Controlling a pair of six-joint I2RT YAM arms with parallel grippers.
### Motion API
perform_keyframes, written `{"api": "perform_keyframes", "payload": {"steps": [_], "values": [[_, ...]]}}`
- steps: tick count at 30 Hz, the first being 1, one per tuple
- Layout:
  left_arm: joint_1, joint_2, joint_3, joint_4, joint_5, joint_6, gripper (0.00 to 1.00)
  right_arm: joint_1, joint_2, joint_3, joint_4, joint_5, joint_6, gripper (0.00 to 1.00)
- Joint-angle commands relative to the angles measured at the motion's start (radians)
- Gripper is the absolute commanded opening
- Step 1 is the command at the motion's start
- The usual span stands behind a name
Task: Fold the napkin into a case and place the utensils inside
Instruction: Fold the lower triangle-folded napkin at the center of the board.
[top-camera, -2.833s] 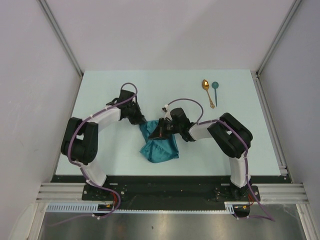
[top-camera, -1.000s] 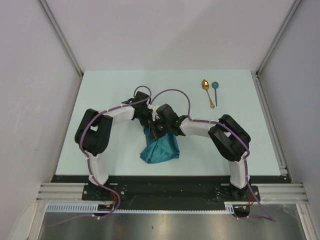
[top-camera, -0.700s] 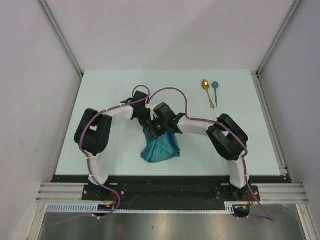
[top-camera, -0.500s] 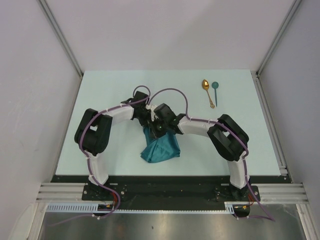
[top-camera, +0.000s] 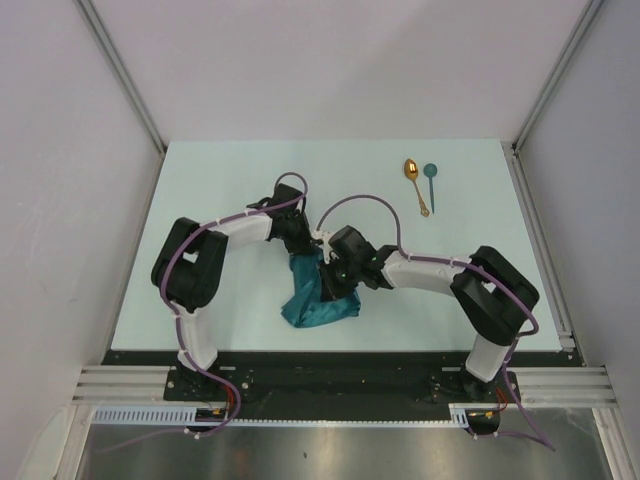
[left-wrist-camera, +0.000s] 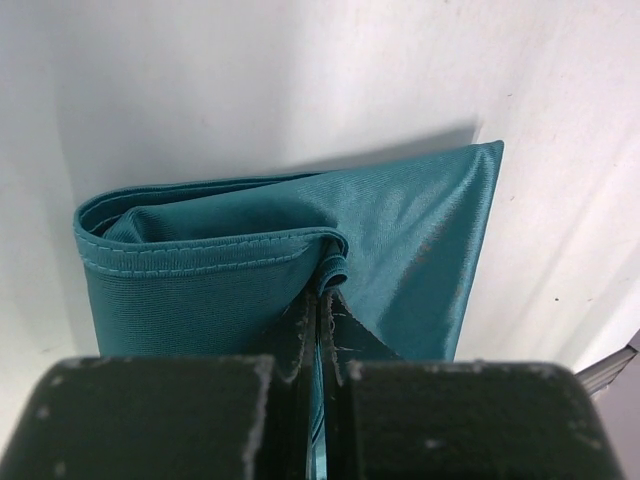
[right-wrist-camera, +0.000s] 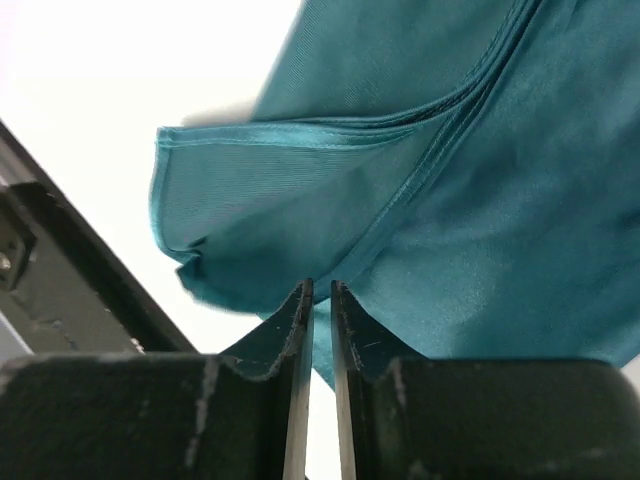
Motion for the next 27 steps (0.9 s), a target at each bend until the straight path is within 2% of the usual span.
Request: {"api": "perform_keyframes", "payload": {"steps": [1, 4, 7, 8, 13, 17, 27], "values": [[-0.007, -0.006, 0.027, 0.031, 0.027, 0.008, 0.00, 0.001, -0.053, 0.041, 0.019, 0.026, 0.011, 0.17], [-0.008, -0.007, 0.019, 0.036, 0.027, 0.007, 0.00, 0.009, -0.004, 0.101, 0.002, 0.017, 0.009, 0.20], [-0.008, -0.007, 0.016, 0.037, 0.031, 0.007, 0.00, 0.010, 0.048, 0.164, 0.019, 0.006, -0.006, 0.29], [-0.008, -0.006, 0.016, 0.040, 0.034, 0.005, 0.00, 0.010, 0.072, 0.205, 0.013, 0.003, -0.015, 0.36], [-0.010, -0.012, 0.005, 0.039, 0.033, 0.005, 0.00, 0.024, 0.173, 0.284, 0.025, 0.031, -0.052, 0.48], [-0.010, -0.015, 0.004, 0.034, 0.034, 0.008, 0.00, 0.038, 0.240, 0.346, 0.002, 0.017, -0.058, 0.48], [-0.010, -0.012, -0.003, 0.046, 0.039, 0.008, 0.00, 0.044, 0.211, 0.276, -0.010, -0.064, -0.083, 0.46]]}}
